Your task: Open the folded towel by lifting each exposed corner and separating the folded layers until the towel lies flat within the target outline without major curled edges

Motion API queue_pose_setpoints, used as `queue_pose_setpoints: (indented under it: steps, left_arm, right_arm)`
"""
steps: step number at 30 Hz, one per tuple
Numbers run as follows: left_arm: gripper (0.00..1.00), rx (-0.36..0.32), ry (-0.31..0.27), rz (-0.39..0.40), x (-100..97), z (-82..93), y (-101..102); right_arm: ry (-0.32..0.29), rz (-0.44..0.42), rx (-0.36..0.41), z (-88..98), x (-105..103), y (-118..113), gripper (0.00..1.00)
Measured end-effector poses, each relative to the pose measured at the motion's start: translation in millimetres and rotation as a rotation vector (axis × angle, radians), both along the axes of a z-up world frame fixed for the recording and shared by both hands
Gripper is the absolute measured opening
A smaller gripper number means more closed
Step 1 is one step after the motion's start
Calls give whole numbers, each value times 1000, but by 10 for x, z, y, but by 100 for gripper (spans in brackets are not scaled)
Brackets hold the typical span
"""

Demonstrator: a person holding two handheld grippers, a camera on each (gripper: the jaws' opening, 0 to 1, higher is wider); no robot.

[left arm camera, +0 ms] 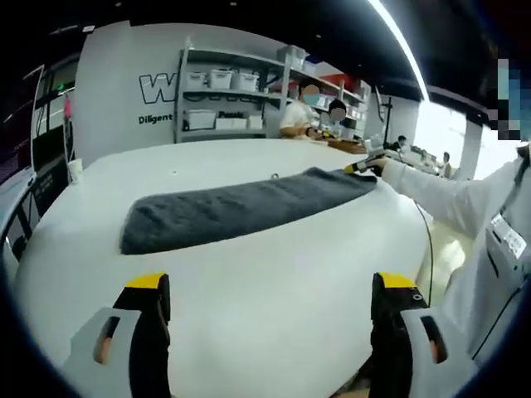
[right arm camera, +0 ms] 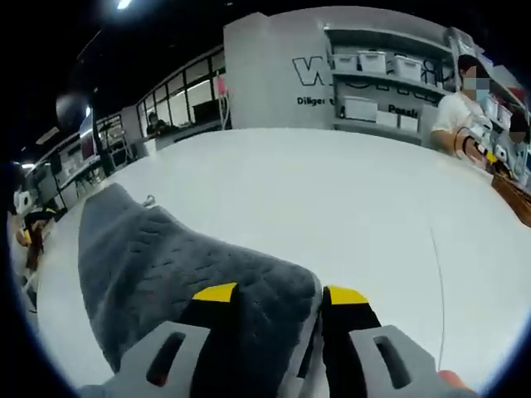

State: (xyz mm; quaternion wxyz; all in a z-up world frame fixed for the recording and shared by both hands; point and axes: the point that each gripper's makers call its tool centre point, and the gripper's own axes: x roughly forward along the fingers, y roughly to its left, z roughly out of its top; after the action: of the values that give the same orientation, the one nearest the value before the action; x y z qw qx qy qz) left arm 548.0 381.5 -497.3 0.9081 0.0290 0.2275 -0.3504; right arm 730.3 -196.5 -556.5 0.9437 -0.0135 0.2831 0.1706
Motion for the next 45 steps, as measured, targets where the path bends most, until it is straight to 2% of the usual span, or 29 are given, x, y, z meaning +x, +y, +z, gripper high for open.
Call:
queue_pose_setpoints:
  steps: [6,7,8,9,12,16,20,32,35,40,45]
  left_arm:
    - [100,1,-3,-6,-26,16,-31]
    - [100,3,-6,-8,-30,19,-37]
    - [100,11,-8,-7,-31,18,-33]
    - [100,14,-9,-7,-29,20,-25]
    - [100,5,-10,-9,-36,34,-23]
    - [100,0,-16,-3,-37,50,-14]
    - [100,-8,-19,-3,-54,62,-15]
    - [99,-16,-27,0,-88,65,-9]
    - [99,-22,-29,-3,-106,69,-29]
    - [99,-26,-32,-8,-120,75,-39]
    - [99,-28,-35,-10,-122,75,-44]
  right_arm:
    - [-26,8,-24,36,70,-72,17]
    - [-39,16,-31,58,71,-66,13]
    - [-57,35,-41,88,73,-55,3]
    - [-73,60,-46,127,82,-43,0]
    - [-88,69,-54,167,65,-18,0]
    - [-92,97,-80,170,-5,133,0]
    - [-130,112,-41,308,-34,171,0]
    - [-240,270,53,752,-704,633,0]
    - [-277,344,58,870,-932,695,0]
    - [-291,474,69,889,-1354,804,0]
    - [-264,520,87,792,-1702,740,0]
